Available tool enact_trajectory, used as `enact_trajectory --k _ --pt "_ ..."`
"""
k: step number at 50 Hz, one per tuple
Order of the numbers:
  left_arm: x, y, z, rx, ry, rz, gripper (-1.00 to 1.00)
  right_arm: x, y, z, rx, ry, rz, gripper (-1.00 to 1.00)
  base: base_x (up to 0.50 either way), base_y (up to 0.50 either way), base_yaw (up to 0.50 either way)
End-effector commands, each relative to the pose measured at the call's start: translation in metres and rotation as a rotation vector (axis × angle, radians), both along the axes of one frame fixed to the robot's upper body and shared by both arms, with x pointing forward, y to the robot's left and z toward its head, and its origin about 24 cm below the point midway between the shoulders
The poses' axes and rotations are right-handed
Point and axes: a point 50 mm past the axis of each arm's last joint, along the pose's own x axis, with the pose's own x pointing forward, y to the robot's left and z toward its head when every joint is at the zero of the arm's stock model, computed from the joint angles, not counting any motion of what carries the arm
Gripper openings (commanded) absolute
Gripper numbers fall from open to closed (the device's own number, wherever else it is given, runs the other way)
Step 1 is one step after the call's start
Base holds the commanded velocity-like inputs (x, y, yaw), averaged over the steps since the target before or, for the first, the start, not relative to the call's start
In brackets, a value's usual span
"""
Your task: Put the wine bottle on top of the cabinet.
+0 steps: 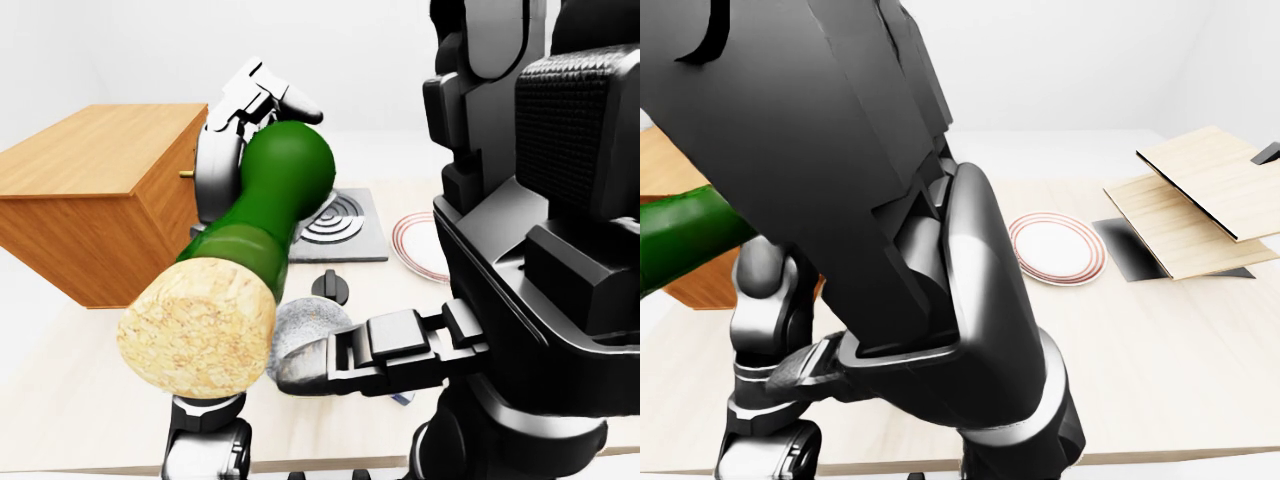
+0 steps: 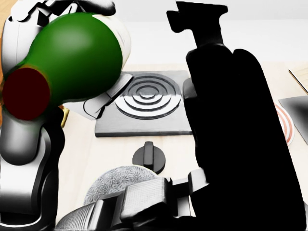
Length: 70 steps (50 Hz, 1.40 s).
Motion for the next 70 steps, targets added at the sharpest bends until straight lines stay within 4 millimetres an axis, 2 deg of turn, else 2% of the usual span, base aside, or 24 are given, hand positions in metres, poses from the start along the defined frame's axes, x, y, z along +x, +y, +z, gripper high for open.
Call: enact_trajectory --k 1,6,9,11,17,27,28,32,35,36,37,40,48,53,61,62,64,70 --pt "-0.002 0.012 0.022 -0.087 -0.065 -0.029 -0.89 0.003 -0.022 -0.035 -0.090 0.264 -0.216 1.00 0.00 0.00 0.00" --pt "-0.003 0.015 0.025 -0.108 -0.075 -0.037 -0.89 0.009 -0.029 -0.062 -0.196 0.459 -0.285 1.00 0.00 0.00 0.00" --pt "-0.003 0.018 0.029 -0.126 -0.083 -0.044 -0.88 0.010 -0.033 -0.070 -0.182 0.514 -0.277 1.00 0.00 0.00 0.00" --pt "-0.006 0.025 0.040 -0.170 -0.122 -0.058 -0.89 0.009 -0.037 -0.075 -0.146 0.545 -0.266 1.00 0.00 0.00 0.00" --pt "-0.003 0.047 0.076 -0.228 -0.201 -0.016 -0.90 0.008 -0.042 -0.074 -0.019 0.522 -0.219 1.00 0.00 0.00 0.00" --pt "0.004 0.071 0.102 -0.288 -0.213 0.031 -0.89 0.006 -0.047 -0.075 0.101 0.488 -0.144 1.00 0.00 0.00 0.00" --pt "0.003 0.079 0.111 -0.299 -0.232 0.050 -0.89 0.005 -0.049 -0.076 0.107 0.495 -0.141 1.00 0.00 0.00 0.00" --pt "0.004 0.097 0.121 -0.314 -0.237 0.111 -0.90 0.005 -0.053 -0.078 0.133 0.496 -0.125 1.00 0.00 0.00 0.00" --pt "0.010 0.118 0.125 -0.336 -0.210 0.174 -0.90 0.005 -0.054 -0.078 0.153 0.492 -0.105 1.00 0.00 0.00 0.00" --pt "0.014 0.131 0.125 -0.348 -0.182 0.208 -0.90 0.005 -0.055 -0.079 0.161 0.493 -0.094 1.00 0.00 0.00 0.00" --pt "0.015 0.132 0.124 -0.350 -0.175 0.209 -0.90 0.004 -0.055 -0.079 0.169 0.493 -0.085 1.00 0.00 0.00 0.00" --pt "0.026 0.153 0.115 -0.348 -0.102 0.276 -0.89 0.004 -0.057 -0.080 0.192 0.498 -0.061 1.00 0.00 0.00 0.00" --pt "0.043 0.188 0.088 -0.369 0.054 0.377 -0.89 0.003 -0.059 -0.084 0.234 0.528 -0.024 1.00 0.00 0.00 0.00" --pt "0.053 0.202 0.073 -0.375 0.138 0.417 -0.90 0.003 -0.058 -0.085 0.239 0.541 -0.019 1.00 0.00 0.00 0.00" --pt "0.062 0.227 0.062 -0.366 0.252 0.501 -0.90 0.008 -0.060 -0.094 0.247 0.596 -0.024 1.00 0.00 0.00 0.00" --pt "0.066 0.231 0.053 -0.368 0.293 0.510 -0.90 0.009 -0.059 -0.095 0.247 0.601 -0.021 1.00 0.00 0.00 0.00" --pt "0.067 0.234 0.057 -0.369 0.302 0.527 -0.90 0.010 -0.059 -0.094 0.249 0.600 -0.019 1.00 0.00 0.00 0.00" --pt "0.079 0.237 0.044 -0.365 0.408 0.521 -0.91 0.011 -0.060 -0.099 0.251 0.626 -0.024 1.00 0.00 0.00 0.00"
